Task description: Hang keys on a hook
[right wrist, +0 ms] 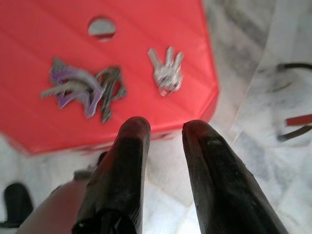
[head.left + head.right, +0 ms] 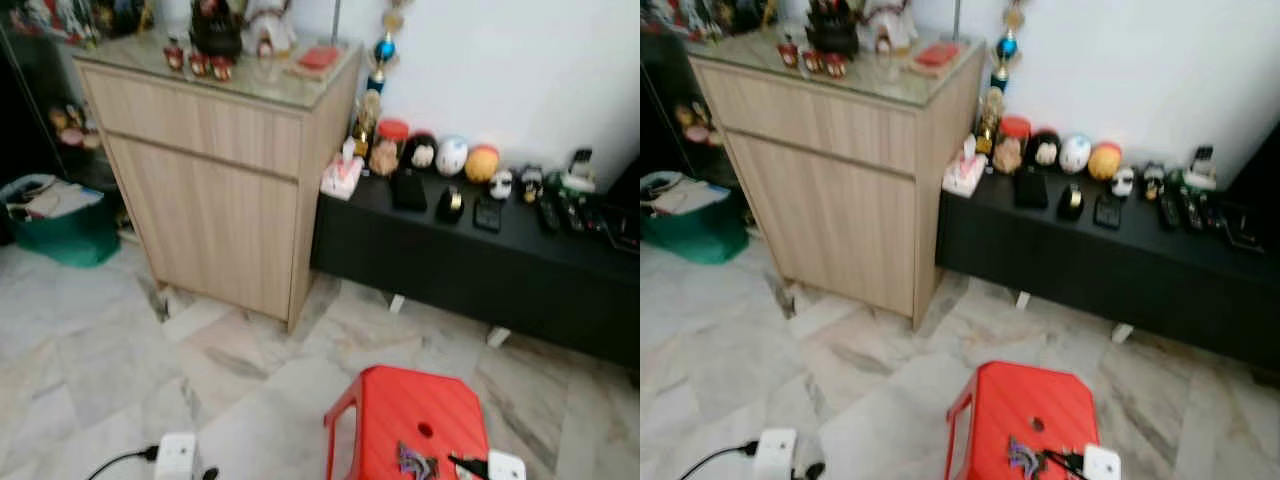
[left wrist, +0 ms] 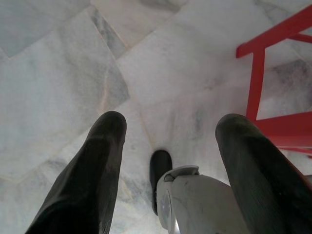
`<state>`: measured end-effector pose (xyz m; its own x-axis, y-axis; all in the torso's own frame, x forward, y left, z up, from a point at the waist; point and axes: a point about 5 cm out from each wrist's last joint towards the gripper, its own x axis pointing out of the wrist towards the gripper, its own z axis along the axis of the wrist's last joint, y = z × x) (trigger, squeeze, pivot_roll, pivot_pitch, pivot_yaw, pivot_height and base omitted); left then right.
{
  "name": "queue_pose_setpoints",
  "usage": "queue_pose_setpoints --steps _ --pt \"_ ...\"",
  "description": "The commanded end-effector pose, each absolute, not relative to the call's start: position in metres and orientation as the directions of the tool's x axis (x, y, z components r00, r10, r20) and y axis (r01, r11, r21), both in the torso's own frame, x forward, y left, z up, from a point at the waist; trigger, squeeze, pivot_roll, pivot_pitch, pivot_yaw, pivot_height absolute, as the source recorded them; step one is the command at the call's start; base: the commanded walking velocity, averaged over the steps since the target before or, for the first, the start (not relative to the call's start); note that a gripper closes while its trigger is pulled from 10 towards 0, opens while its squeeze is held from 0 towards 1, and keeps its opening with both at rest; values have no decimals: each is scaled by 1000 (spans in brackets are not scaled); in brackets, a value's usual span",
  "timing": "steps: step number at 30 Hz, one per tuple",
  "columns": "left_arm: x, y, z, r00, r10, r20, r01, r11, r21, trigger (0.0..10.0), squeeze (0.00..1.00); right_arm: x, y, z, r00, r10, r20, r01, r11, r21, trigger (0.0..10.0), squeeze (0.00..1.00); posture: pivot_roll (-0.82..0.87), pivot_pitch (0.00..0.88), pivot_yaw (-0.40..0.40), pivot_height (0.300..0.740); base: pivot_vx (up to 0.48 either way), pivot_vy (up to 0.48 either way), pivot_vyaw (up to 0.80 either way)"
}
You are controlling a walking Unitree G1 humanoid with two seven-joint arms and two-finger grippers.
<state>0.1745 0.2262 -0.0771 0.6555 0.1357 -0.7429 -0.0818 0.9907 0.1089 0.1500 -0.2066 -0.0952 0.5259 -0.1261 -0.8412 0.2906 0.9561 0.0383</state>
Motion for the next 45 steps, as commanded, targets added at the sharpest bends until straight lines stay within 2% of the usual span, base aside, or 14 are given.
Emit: queue_pose_setpoints --steps 1,15,37,45 --pt "167 230 -80 635 146 -758 -94 989 112 10000 0 151 -208 -94 537 -133 -833 304 952 44 10000 0 127 0 -150 740 0 0 0" --pt "169 231 -78 651 159 -742 -102 987 123 10000 0 160 -206 -88 643 -125 -756 341 930 136 10000 0 110 0 -138 740 0 0 0" --pt "168 243 -76 646 165 -745 -64 985 163 10000 0 155 -197 -92 608 -127 -783 385 910 151 10000 0 176 0 -70 740 0 0 0" --pt "166 250 -75 641 175 -747 -80 984 161 10000 0 148 -192 -98 540 -135 -831 396 912 109 10000 0 151 0 -61 740 0 0 0"
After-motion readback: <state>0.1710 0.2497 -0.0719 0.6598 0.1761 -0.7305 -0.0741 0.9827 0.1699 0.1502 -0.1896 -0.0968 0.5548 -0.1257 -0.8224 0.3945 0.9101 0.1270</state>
